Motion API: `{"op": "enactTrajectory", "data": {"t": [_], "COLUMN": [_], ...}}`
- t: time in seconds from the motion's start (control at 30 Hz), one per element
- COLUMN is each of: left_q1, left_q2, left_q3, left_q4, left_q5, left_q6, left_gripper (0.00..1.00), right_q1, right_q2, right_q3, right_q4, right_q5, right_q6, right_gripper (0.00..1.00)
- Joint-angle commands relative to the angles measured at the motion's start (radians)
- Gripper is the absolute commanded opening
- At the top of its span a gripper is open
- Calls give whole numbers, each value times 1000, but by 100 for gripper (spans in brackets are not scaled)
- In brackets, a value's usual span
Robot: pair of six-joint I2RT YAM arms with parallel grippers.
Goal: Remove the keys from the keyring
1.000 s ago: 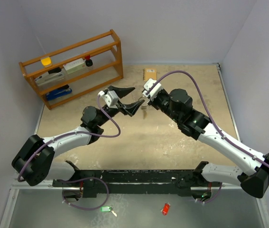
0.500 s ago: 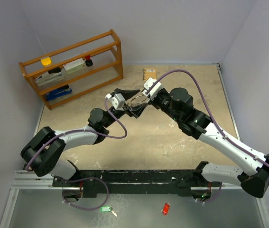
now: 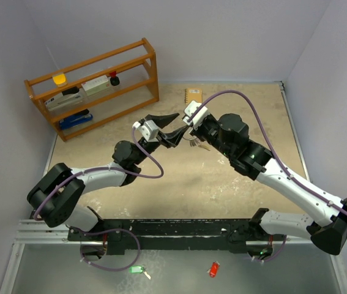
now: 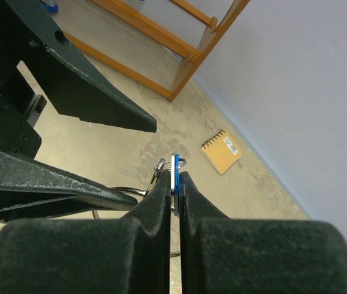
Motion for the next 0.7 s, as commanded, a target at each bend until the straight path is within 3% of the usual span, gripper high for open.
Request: {"op": "enactTrajectory", "data": {"t": [0.0, 0.33, 0.67], "left_q1": [-5, -9, -11], "left_q2": [19, 48, 63], "left_q3": [42, 73, 84], "left_q4": [79, 82, 88], "left_q5": [-24, -20, -12], "left_q6": [-7, -14, -15], "left_gripper": [51, 38, 32], "right_q1": [11, 18, 20], "right_q2": [0, -5, 1], "right_q3": [48, 47, 47], "right_q4": [46, 45, 44], "right_q5": [2, 5, 8], "right_q6": [-8, -8, -12], "right_gripper": [0, 0, 0]}}
